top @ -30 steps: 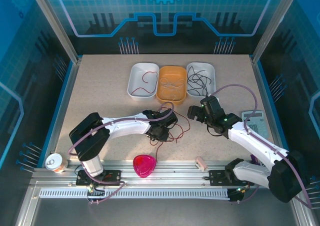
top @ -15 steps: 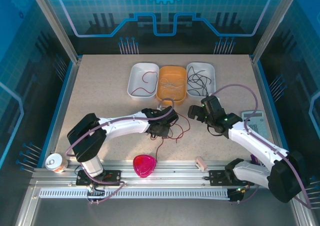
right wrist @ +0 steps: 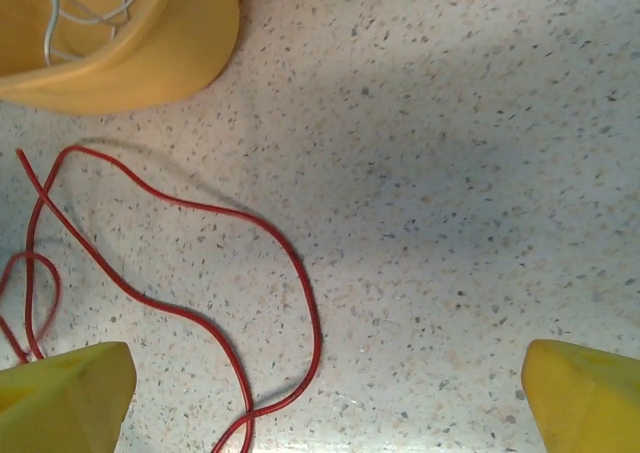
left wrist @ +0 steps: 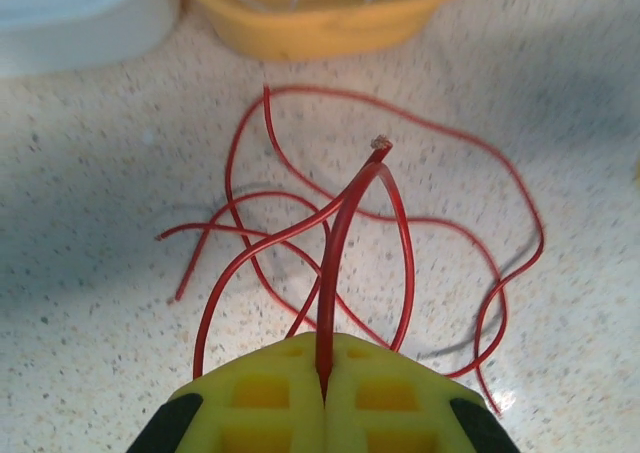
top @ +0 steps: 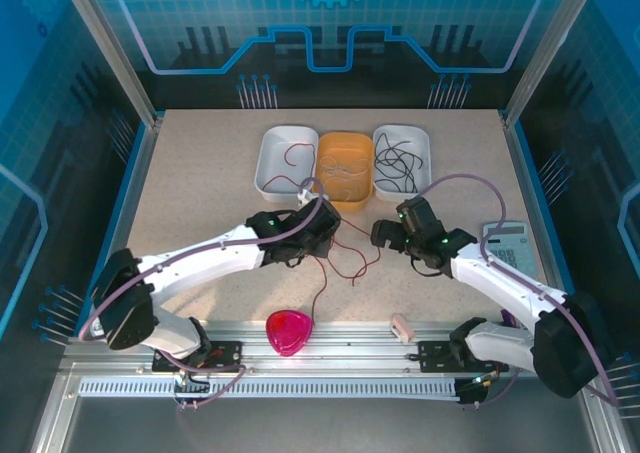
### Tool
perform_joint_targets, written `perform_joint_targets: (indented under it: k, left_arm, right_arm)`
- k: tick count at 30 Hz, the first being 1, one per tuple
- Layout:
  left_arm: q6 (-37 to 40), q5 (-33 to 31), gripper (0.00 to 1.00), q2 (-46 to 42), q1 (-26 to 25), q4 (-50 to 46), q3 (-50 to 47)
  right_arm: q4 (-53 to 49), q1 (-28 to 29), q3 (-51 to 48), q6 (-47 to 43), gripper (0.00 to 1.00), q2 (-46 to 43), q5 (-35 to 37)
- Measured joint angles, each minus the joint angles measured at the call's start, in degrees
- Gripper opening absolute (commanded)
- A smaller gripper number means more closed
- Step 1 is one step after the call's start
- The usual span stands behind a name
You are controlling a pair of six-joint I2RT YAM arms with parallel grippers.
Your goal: Untangle the cables
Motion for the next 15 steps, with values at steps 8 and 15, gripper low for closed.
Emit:
perform_joint_targets:
  k: [8,15]
  left_arm:
    - [2.10,-0.20,0.00,-11.02,5.77,5.42,-2.45]
    - [4.96,-0.15,0.00,-18.51,9.66,8.11,-2.64]
  right_arm:
    - [1.33,7.78,0.31,-1.16,1.00,3.56,1.95]
    - [2.62,15.41,3.39,-4.90,1.00,9.40,4.35]
